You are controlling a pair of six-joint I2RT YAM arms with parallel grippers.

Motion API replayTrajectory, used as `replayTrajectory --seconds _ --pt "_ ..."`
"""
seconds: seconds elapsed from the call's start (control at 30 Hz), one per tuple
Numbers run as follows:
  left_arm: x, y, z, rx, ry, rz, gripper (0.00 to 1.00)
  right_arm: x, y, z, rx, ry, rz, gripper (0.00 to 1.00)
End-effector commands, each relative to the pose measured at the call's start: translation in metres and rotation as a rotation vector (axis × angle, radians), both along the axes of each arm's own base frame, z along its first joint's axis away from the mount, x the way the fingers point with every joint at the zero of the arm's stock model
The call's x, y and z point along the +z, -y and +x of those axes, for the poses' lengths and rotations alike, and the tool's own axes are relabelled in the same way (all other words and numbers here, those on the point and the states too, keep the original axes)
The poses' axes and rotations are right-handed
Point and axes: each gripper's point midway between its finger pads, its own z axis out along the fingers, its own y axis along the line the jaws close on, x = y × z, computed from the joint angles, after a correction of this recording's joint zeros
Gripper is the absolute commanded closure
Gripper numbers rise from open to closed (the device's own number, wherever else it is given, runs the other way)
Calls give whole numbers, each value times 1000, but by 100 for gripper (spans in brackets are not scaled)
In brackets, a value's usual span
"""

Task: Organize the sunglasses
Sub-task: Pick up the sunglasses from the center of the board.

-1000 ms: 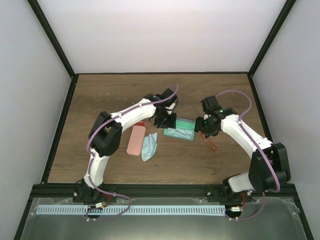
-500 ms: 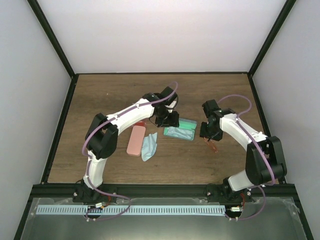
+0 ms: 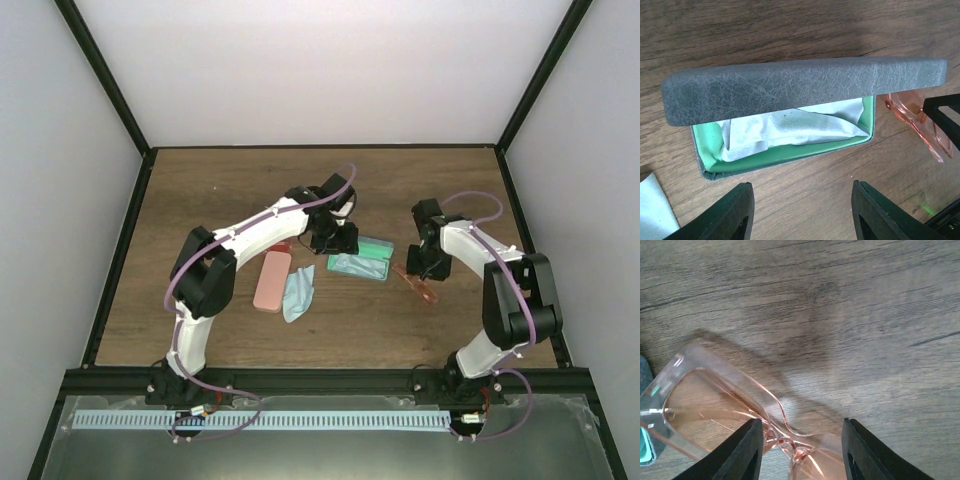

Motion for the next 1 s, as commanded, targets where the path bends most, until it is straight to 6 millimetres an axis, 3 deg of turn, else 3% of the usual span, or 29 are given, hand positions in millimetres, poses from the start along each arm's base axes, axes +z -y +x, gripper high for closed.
replayTrajectory --seconds 0.0,0.23,0.5,0.63,0.67,0.73,0.77,0.87,0.97 --pt "10 0 0 -12 8 -29 45 4 -4 10 13 33 28 56" --pt "5 -1 -1 -16 -3 -26 45 -7 -13 -3 8 -3 85 61" --pt "0 -4 -3 -16 -16 -23 45 6 -24 1 -10 37 155 82" --pt "0 -6 -4 -16 -18 -25 45 12 -30 2 -24 38 198 85" --pt "0 -6 -4 -18 -18 -26 46 16 -30 3 -30 48 198 84" --pt "1 -7 -4 -17 -16 -27 45 28 -28 6 -39 81 190 66" --pt "1 -7 -5 -16 -16 -28 45 32 -27 6 -39 87 184 62" --pt "0 -8 -6 -11 -21 -34 45 36 -26 -2 -75 62 192 60" --pt "-1 -7 -7 -9 -23 -41 46 43 -45 -10 -159 63 342 58"
